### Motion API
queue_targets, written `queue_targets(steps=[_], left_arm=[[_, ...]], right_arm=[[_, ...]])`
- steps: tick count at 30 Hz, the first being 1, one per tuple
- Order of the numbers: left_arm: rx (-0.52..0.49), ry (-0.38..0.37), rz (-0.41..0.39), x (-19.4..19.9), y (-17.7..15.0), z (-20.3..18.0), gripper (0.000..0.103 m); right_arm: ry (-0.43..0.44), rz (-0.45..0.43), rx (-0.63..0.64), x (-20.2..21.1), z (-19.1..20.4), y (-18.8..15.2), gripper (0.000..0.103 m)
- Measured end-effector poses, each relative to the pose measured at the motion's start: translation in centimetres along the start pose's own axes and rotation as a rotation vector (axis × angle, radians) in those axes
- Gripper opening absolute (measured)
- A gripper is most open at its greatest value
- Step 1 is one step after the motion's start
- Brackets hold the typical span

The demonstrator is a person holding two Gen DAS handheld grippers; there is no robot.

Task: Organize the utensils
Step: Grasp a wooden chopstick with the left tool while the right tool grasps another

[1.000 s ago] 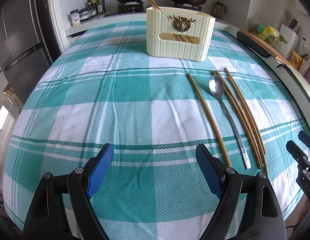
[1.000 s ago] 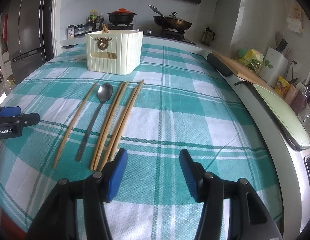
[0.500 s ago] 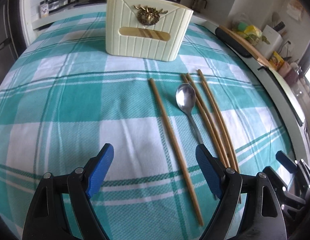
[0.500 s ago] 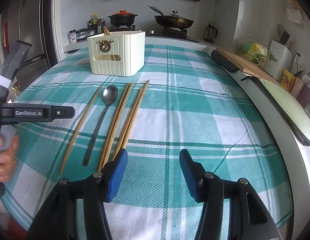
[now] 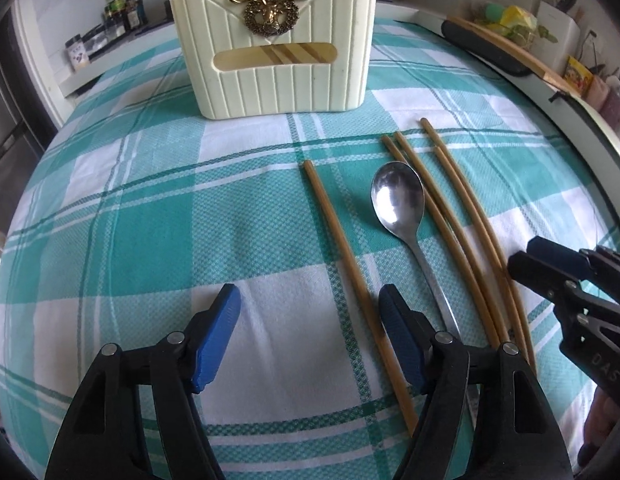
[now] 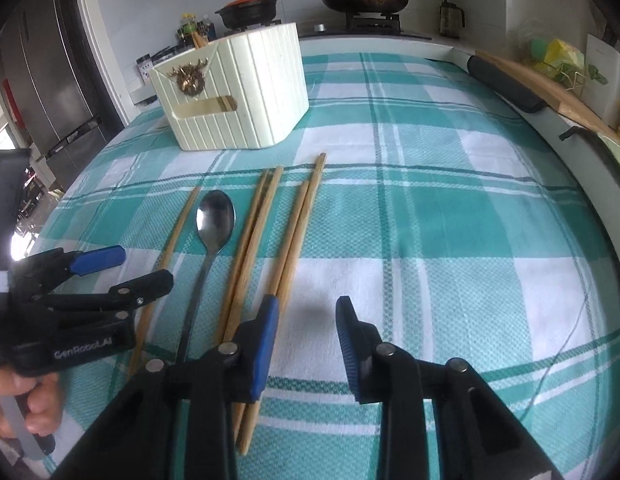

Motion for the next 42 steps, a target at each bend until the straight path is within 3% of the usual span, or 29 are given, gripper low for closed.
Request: queue_targets(steps=[7, 9, 10, 11, 15, 17, 18, 19, 30, 35, 36, 37, 38, 40, 42], left_arm=[[-0.015, 0.030, -0.016, 0.1, -0.2, 0.8, 0.073], [-0.030, 0.042, -0.024, 0.1, -0.2, 0.9, 0.070], [-0.038, 0.043, -0.026, 0.3, -0.3, 0.8, 0.065], [-0.045, 0.040, -0.028, 0.4, -0.3, 0.8, 0.059], [-0.083, 0.036, -0.042, 0.9, -0.5, 0.1, 0.039], [-0.098, 0.043, -0.051, 1.2, -0.6, -0.1, 0.020], [-0.103, 0.053, -0.053, 1.2, -0.6, 0.0, 0.006], [-0.102, 0.063, -0.051, 1.3, -0.7, 0.2, 0.005], [0.006, 0.131, -0.020, 1.6, -4.1, 8.0, 0.005], [0.083, 0.128, 0.000, 2.3, -6.3, 11.6, 0.008], [0.097, 0.118, -0.001, 2.4, -6.5, 11.9, 0.010], [0.107, 0.111, -0.004, 2.6, -6.7, 12.0, 0.020], [0.113, 0.106, -0.009, 2.7, -6.8, 12.1, 0.033], [0.119, 0.108, -0.022, 3.1, -7.0, 12.0, 0.049], [0.122, 0.100, -0.032, 3.4, -6.9, 11.7, 0.054]], right_arm=[[-0.066, 0.065, 0.079, -0.3, 1.1, 0.3, 0.029], [-0.091, 0.059, 0.069, -0.2, 0.7, 0.5, 0.024], [-0.095, 0.067, 0.058, -0.4, 0.5, 0.4, 0.012], [-0.093, 0.075, 0.045, -0.7, 0.3, 0.2, 0.008], [-0.111, 0.061, 0.080, -0.8, 0.5, 0.3, 0.007], [-0.135, 0.047, 0.074, -0.6, 0.1, 0.4, 0.007], [-0.147, 0.037, 0.061, -0.4, -0.4, 0.4, 0.007], [-0.151, 0.027, 0.040, -0.2, -0.8, 0.3, 0.007], [-0.201, -0.003, -0.059, 4.6, -4.5, -4.1, 0.007], [-0.218, -0.001, -0.072, 6.4, -4.9, -5.9, 0.009], [-0.227, -0.004, -0.069, 6.6, -4.8, -6.0, 0.009], [-0.232, -0.007, -0.060, 6.6, -4.6, -6.0, 0.011], [-0.234, -0.012, -0.051, 6.7, -4.3, -6.0, 0.020], [-0.244, -0.031, -0.035, 6.9, -3.8, -5.8, 0.041], [-0.254, -0.051, -0.010, 7.2, -3.1, -5.4, 0.044]])
Point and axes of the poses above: each gripper's, at about its wrist camera, not at the fingertips, and x roughly against the way its jaws point, z to its left, y to its top, the point moved 9 cm from there along -x, roughly the way its jaws point, and after that the axes turned 10 degrees about y, right-handed, at the moved point
